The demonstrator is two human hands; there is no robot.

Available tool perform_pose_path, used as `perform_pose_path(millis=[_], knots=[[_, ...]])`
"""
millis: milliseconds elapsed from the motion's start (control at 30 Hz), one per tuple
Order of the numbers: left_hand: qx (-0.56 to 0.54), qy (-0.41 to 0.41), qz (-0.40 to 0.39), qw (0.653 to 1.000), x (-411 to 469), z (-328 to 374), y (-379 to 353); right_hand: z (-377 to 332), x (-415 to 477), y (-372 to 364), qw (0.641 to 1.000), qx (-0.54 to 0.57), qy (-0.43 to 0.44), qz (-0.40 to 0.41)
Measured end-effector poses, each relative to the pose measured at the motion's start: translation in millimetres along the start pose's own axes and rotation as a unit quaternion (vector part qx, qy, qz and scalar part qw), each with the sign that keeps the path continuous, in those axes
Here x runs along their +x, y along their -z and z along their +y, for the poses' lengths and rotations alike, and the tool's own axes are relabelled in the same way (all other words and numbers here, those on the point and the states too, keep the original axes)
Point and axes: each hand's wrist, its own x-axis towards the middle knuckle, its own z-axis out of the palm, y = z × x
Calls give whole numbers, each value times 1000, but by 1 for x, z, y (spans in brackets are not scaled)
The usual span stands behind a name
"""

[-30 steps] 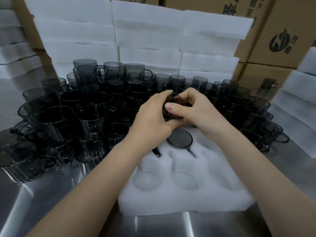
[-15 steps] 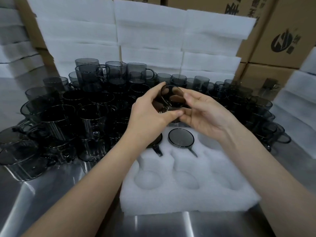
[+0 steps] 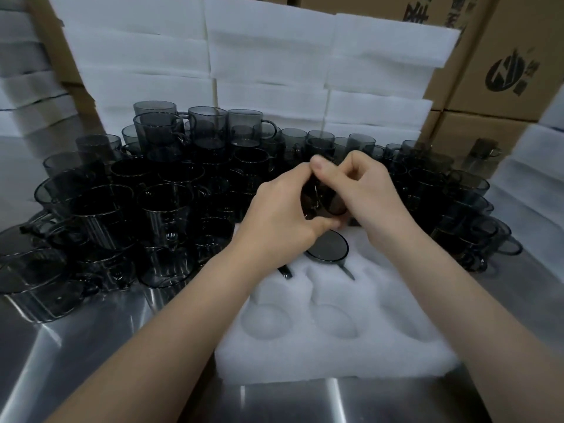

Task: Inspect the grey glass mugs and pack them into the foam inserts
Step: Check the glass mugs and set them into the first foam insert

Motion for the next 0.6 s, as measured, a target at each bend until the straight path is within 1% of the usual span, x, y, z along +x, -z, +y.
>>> perform_pose_path(millis=[67,133,200,267,333,400,533,600], knots=[[-21,2,3,1000,-1,1,0,1,2,2,996,74,-41,8],[-81,17,35,996,-2,3,2,1,6,5,982,168,-82,-30],[-168,32,50,984,-2,3,5,4,8,9,965,219,-93,-113],[-242,34,44,969,-2,2,7,6,8,11,937,259,-103,-213],[-302,43,46,951,-1,3,10,8,6,12,916,281,-92,-271],[-325,53,46,943,2,2,10,9,6,14,917,284,-69,-271],[-286,78,34,955,4,-2,7,7,7,17,931,288,-41,-220],[-275,77,14,958,4,-4,6,8,6,16,947,251,-31,-200]])
